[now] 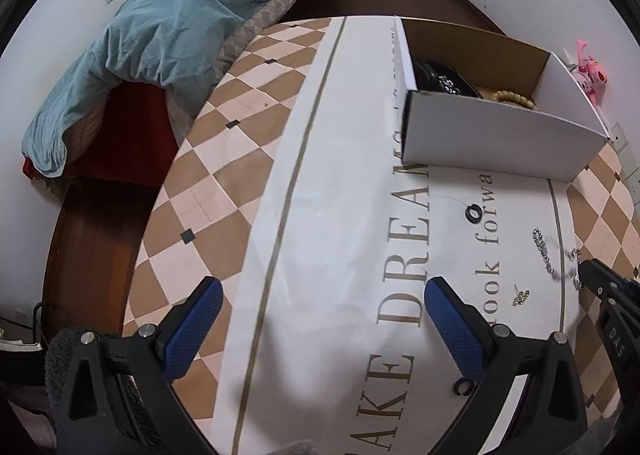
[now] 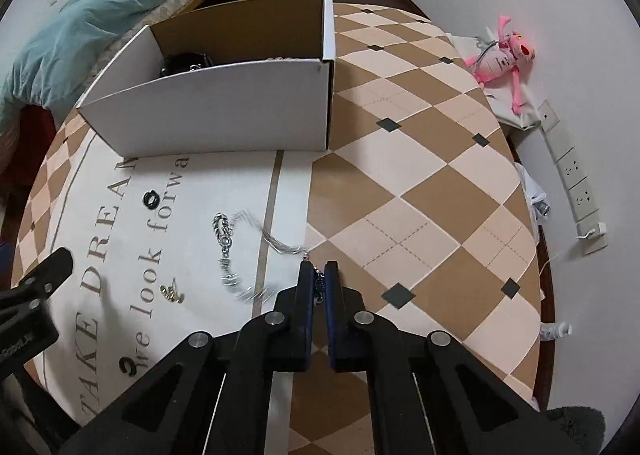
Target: Organize jewelry
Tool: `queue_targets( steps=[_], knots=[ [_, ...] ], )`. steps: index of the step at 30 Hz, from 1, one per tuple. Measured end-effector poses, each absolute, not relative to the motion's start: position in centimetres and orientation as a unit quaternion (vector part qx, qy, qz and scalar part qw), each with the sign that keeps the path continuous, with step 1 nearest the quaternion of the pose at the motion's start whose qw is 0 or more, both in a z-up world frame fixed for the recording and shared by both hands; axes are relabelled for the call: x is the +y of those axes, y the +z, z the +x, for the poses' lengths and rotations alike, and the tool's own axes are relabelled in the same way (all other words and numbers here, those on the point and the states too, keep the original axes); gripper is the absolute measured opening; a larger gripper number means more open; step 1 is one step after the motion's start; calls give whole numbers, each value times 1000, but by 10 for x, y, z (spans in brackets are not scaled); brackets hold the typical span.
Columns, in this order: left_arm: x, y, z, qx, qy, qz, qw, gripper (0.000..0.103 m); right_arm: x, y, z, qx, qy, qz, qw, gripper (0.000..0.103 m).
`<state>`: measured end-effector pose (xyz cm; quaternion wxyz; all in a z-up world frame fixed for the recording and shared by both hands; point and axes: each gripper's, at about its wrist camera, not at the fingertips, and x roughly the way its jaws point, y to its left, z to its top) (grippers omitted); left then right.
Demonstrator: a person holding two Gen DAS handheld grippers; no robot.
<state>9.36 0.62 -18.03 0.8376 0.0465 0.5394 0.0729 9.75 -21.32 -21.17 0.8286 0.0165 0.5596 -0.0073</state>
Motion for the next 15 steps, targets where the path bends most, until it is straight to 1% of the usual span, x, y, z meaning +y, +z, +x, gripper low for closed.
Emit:
queue_targets(
  steps=[1, 7, 15],
  knots=[
    [5, -182, 95, 541, 70, 47, 836, 103, -217, -208, 95, 555, -8, 23, 832, 1],
    [-17, -180, 86, 540, 34, 53, 839, 103, -249, -175, 79, 517, -18, 69, 853, 1],
    [-59, -183, 84, 549, -39, 39, 834, 102, -267, -168, 68, 514, -33, 75, 854, 1]
  ],
)
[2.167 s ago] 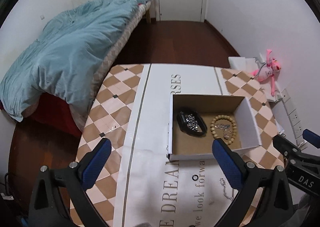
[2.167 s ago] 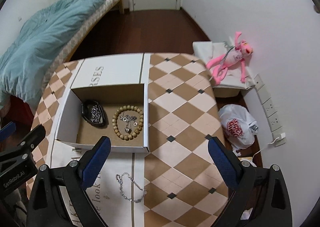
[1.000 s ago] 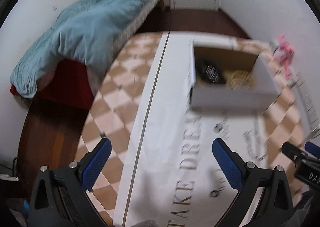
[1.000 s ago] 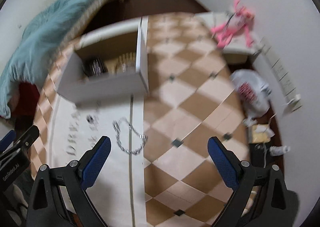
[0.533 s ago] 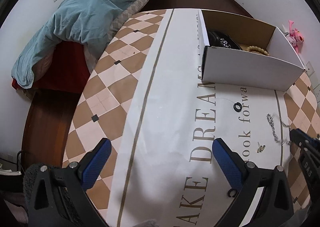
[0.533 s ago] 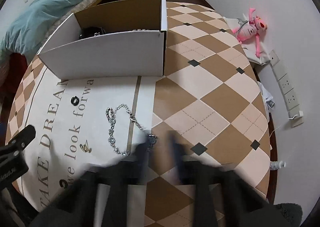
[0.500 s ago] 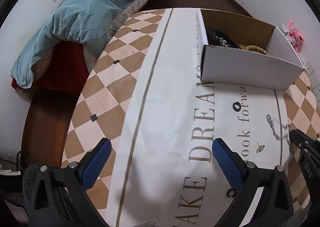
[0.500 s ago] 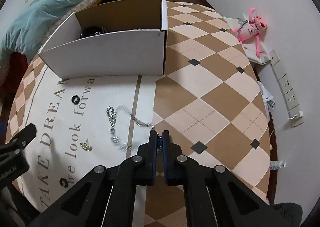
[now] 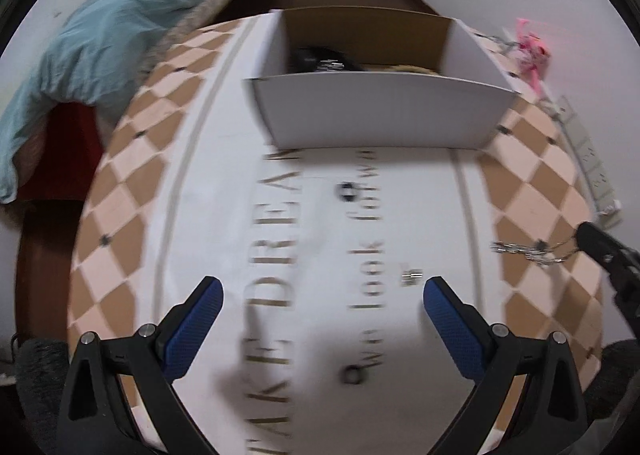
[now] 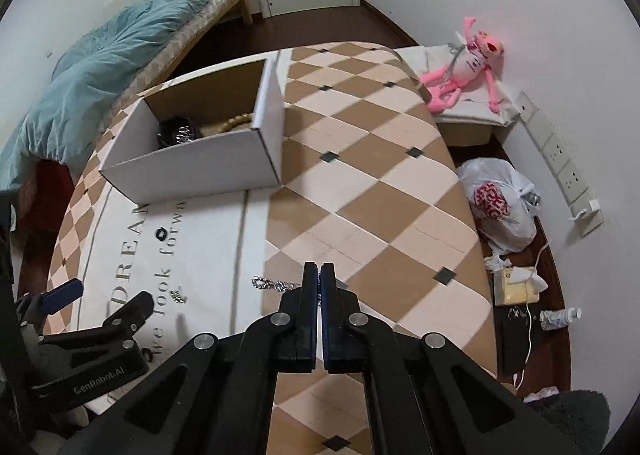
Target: Organize jewelry
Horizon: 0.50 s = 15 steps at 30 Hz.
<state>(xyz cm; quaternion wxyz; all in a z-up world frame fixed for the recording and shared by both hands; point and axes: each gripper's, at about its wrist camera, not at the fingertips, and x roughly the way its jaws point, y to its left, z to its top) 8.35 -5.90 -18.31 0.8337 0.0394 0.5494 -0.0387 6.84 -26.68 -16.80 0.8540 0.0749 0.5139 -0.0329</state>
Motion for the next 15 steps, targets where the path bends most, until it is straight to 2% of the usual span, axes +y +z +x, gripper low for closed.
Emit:
queue_targets(
  steps=[1, 3, 5, 6, 8, 10, 11, 13, 15],
  knots=[
    [-64, -184, 83, 550, -45, 40, 833, 101, -270, -171, 68, 517, -36, 77, 852, 1],
    [-75, -187, 83, 551, -58, 43, 832, 89, -275, -174, 68, 518, -40, 82, 851, 1],
    [-85, -190, 83, 552, -67, 49, 830, 65, -278, -176, 68, 517, -45, 83, 851, 1],
    [-88, -192, 83, 554, -71, 51, 828, 60, -279, -176, 67, 517, -46, 83, 851, 1],
    [-94, -196, 84, 557, -77, 56, 825, 31, -283, -177, 66, 515, -49, 87, 851, 1],
    [-96, -197, 85, 554, -82, 55, 826, 22, -286, -176, 65, 514, -52, 88, 852, 1],
    [-97, -196, 85, 551, -85, 57, 828, 14, -286, -176, 65, 514, -53, 88, 852, 1],
    [-100, -197, 86, 550, -92, 58, 828, 6, -287, -175, 65, 512, -55, 89, 852, 1],
    [-100, -195, 86, 546, -96, 57, 830, 6, -289, -173, 65, 510, -55, 92, 854, 1]
  ],
)
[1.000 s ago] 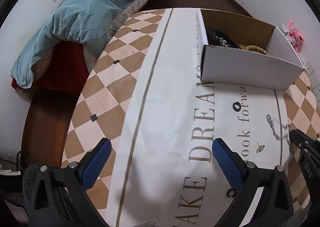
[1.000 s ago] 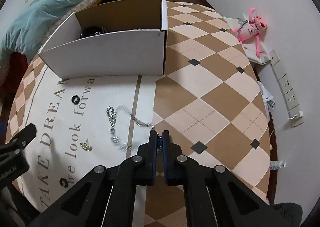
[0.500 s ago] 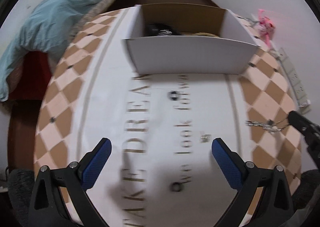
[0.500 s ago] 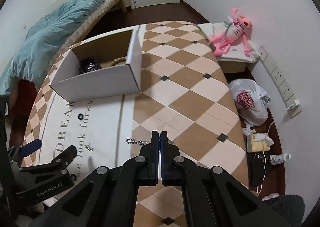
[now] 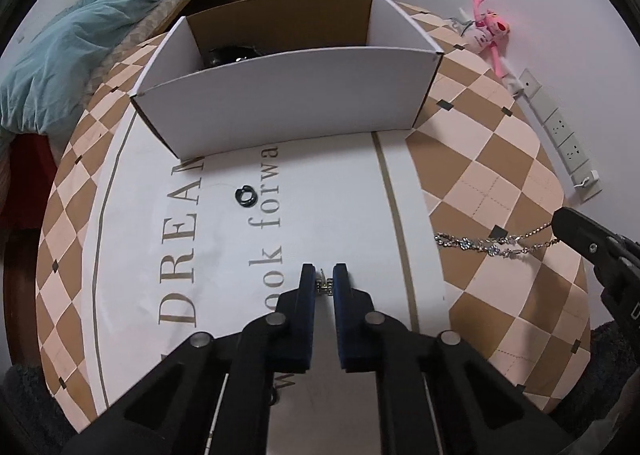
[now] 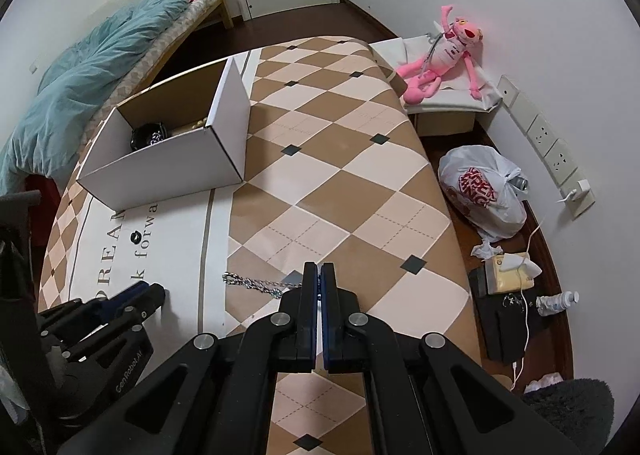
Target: Organize jewelry
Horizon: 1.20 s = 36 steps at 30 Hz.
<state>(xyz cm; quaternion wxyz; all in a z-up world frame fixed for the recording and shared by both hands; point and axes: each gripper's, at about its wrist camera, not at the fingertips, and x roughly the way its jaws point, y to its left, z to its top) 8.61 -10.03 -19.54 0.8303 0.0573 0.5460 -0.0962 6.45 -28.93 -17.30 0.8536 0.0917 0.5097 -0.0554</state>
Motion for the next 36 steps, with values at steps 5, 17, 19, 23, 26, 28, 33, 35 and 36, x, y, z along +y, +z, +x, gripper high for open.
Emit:
queue_targets(
  steps=[5, 17, 19, 23, 26, 28, 33, 35, 36],
  knots=[
    [-97, -183, 83, 537, -109, 51, 835, 6, -288, -155, 64, 496, -41, 100, 862, 1],
    [-64, -90, 120, 504, -146, -12, 851, 6, -271, -52, 94, 422, 34, 101, 900, 1],
    [-56, -75, 136, 499, -148, -18, 854, 6, -267, -37, 106, 412, 44, 97, 905, 1],
    [-45, -65, 166, 503, -146, -19, 852, 6, -257, -16, 141, 400, 66, 85, 910, 1],
    [-34, -68, 192, 513, -138, -22, 847, 6, -249, -16, 171, 410, 79, 81, 905, 1],
    [-28, -76, 210, 529, -135, -27, 838, 6, -245, -20, 187, 420, 85, 80, 900, 1],
    [-21, -93, 237, 561, -139, -35, 815, 6, -232, -45, 227, 461, 99, 77, 878, 1],
    [-21, -98, 245, 571, -137, -32, 809, 6, -226, -56, 241, 478, 105, 76, 869, 1],
    [-20, -100, 249, 578, -138, -34, 804, 7, -225, -60, 244, 483, 108, 76, 865, 1]
  ],
)
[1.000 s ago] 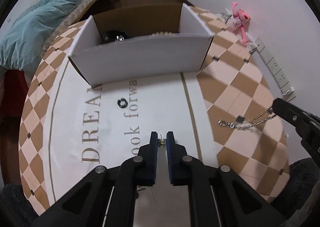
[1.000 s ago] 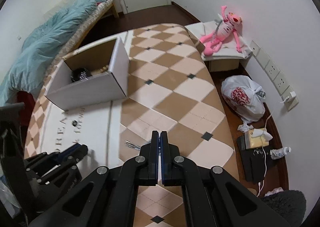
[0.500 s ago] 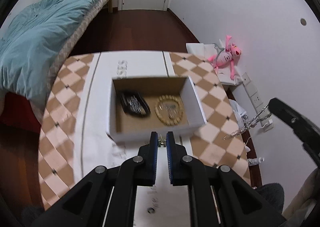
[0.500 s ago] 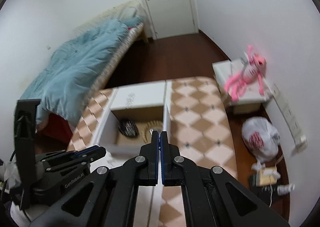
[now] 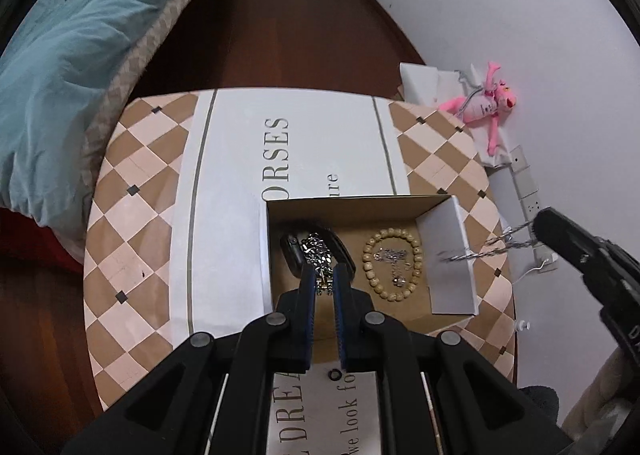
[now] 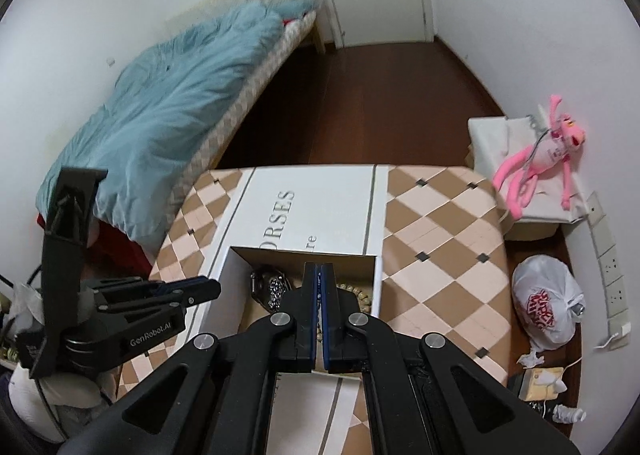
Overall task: Organize jewelry
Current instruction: 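Carry the thin chain and earring into the white box and open both grippers, then lift both grippers out of the box and back over the table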
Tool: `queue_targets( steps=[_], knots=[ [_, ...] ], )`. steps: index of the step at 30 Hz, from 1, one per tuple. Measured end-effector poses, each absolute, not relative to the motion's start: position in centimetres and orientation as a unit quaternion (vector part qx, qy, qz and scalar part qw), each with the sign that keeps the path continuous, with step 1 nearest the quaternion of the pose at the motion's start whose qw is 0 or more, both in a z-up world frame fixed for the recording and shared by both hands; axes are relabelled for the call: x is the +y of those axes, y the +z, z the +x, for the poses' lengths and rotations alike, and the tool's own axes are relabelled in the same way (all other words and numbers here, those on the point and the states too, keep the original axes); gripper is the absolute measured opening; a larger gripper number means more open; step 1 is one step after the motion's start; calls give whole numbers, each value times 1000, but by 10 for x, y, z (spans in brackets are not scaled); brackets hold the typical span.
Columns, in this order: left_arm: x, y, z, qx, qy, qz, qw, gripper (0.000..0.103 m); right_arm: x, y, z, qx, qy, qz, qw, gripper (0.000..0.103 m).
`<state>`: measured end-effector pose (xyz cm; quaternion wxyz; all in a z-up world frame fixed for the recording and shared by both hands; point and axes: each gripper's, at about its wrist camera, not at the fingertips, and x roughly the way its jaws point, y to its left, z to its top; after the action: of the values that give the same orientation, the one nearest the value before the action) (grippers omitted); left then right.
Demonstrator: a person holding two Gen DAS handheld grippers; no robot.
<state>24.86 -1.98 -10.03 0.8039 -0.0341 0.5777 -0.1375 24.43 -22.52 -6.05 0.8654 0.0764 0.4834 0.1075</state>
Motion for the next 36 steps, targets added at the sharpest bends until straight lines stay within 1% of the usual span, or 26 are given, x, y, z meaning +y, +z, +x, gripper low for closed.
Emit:
queue_targets(
  steps=[4, 7, 9, 10, 11, 13, 16, 17, 18, 19, 20, 21, 23, 24, 25, 26, 27, 31, 36],
  knots=[
    [-15, -110, 259, 608, -130, -45, 782, 9, -216, -79, 266, 518, 131, 80, 842, 1],
    [-12, -111, 264, 611, -125, -48, 780, 11, -211, -90, 283, 541, 146, 84, 824, 1],
    [-10, -108, 265, 607, -118, -44, 784, 16, -210, -94, 288, 548, 152, 90, 817, 2],
    [-8, -107, 266, 605, -113, -42, 787, 32, -208, -97, 293, 556, 159, 93, 811, 2],
    [-7, -106, 267, 603, -108, -42, 789, 63, -206, -101, 298, 567, 165, 98, 801, 2],
    [-2, -102, 269, 594, -98, -45, 797, 93, -204, -107, 305, 581, 170, 106, 789, 2],
    [4, -98, 271, 586, -81, -42, 805, 93, -206, -114, 311, 593, 157, 110, 782, 4],
    [6, -97, 271, 582, -73, -38, 809, 94, -208, -116, 310, 594, 152, 109, 782, 14],
    [7, -96, 271, 579, -66, -33, 812, 95, -210, -117, 309, 593, 142, 102, 786, 35],
    [8, -95, 270, 575, -58, -26, 816, 98, -212, -117, 308, 591, 138, 98, 788, 47],
    [9, -95, 268, 570, -54, -23, 819, 98, -214, -117, 304, 587, 133, 91, 793, 63],
    [10, -95, 267, 566, -49, -19, 822, 98, -216, -118, 303, 586, 124, 82, 797, 65],
    [12, -97, 263, 558, -35, -14, 829, 99, -219, -120, 296, 583, 100, 59, 804, 65],
    [13, -98, 260, 554, -30, -12, 832, 99, -220, -122, 292, 584, 86, 46, 806, 69],
    [13, -100, 256, 549, -24, -8, 835, 99, -221, -125, 287, 586, 66, 29, 807, 76],
    [12, -101, 253, 546, -21, -4, 838, 99, -222, -130, 280, 586, 42, 9, 809, 92],
    [11, -104, 248, 540, -16, 4, 841, 99, -222, -134, 276, 587, 32, -3, 809, 99],
    [7, -116, 235, 535, -8, 17, 845, 100, -226, -151, 256, 591, -4, -25, 806, 99],
    [1, -128, 220, 535, -10, 16, 844, 100, -227, -157, 240, 583, -26, -28, 811, 100]
  ],
)
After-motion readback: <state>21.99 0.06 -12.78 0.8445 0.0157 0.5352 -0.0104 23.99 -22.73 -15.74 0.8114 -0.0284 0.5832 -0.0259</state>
